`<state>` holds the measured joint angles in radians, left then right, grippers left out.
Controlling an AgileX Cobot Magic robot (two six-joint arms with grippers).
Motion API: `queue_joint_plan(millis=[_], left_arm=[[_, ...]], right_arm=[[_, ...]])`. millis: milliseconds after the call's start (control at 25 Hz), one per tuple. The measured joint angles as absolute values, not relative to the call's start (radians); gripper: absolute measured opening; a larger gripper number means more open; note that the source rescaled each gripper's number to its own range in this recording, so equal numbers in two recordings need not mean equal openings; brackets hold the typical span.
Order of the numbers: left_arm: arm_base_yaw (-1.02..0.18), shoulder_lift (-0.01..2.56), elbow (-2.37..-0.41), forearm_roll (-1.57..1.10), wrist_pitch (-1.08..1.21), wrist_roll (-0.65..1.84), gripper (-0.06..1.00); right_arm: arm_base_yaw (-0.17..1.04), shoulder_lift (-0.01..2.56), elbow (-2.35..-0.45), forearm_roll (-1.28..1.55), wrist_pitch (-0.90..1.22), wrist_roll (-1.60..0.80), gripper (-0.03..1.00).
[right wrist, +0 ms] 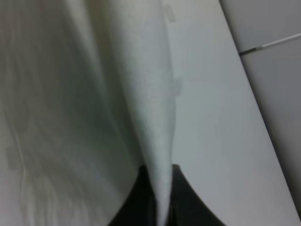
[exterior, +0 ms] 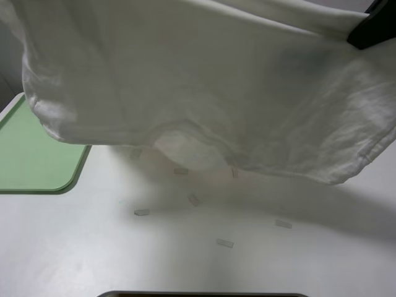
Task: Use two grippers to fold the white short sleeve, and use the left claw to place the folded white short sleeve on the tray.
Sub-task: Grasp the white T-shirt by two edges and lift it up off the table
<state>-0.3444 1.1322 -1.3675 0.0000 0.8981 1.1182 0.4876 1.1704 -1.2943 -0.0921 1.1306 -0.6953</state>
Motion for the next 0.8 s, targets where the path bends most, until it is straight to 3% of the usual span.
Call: queue_joint_plan(millis=[800], left_arm=[[-0.350, 1.109, -1.471, 0.000, 0.933, 1.117, 0.00]], right_arm=[[0.489, 1.043, -1.366, -0.140, 1.170, -0.669, 0.00]])
